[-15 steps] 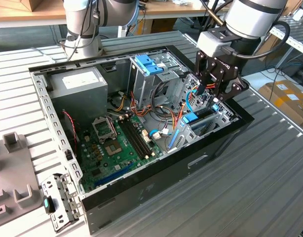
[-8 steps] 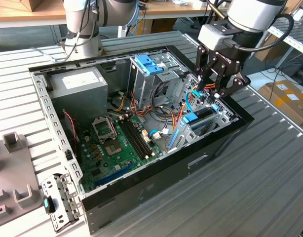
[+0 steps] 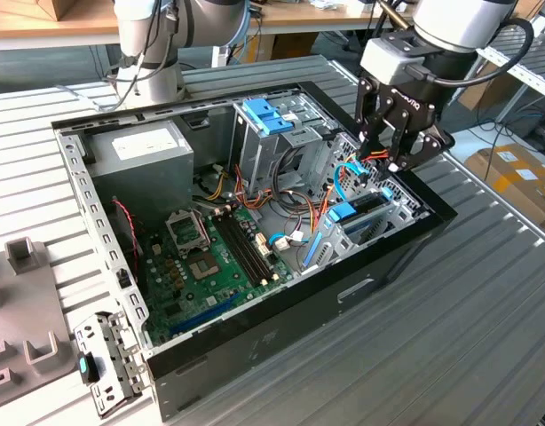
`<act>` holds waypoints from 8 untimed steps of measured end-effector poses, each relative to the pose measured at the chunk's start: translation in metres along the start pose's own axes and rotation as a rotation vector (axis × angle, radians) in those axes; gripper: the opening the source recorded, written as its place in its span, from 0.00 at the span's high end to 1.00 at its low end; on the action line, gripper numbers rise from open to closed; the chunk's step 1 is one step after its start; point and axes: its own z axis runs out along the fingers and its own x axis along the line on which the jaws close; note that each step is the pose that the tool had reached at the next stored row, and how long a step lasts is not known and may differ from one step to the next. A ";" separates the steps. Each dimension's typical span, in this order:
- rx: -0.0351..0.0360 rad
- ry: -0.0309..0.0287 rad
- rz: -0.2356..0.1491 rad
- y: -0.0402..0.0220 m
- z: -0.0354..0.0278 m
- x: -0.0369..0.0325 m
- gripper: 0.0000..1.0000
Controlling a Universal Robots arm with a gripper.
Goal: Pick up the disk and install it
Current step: 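Insert the first disk wire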
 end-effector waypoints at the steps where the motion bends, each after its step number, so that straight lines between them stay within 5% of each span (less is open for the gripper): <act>1: -0.0006 0.0015 0.000 -0.0017 0.0061 -0.0001 0.52; 3: -0.0013 0.0045 0.000 -0.0028 0.0097 -0.0001 0.52; 4: -0.0022 0.0126 0.000 -0.0029 0.0112 -0.0001 0.52; 6: -0.0034 0.0188 0.000 -0.0029 0.0138 -0.0001 0.52; 8: -0.0039 0.0212 0.000 -0.0029 0.0155 -0.0001 0.52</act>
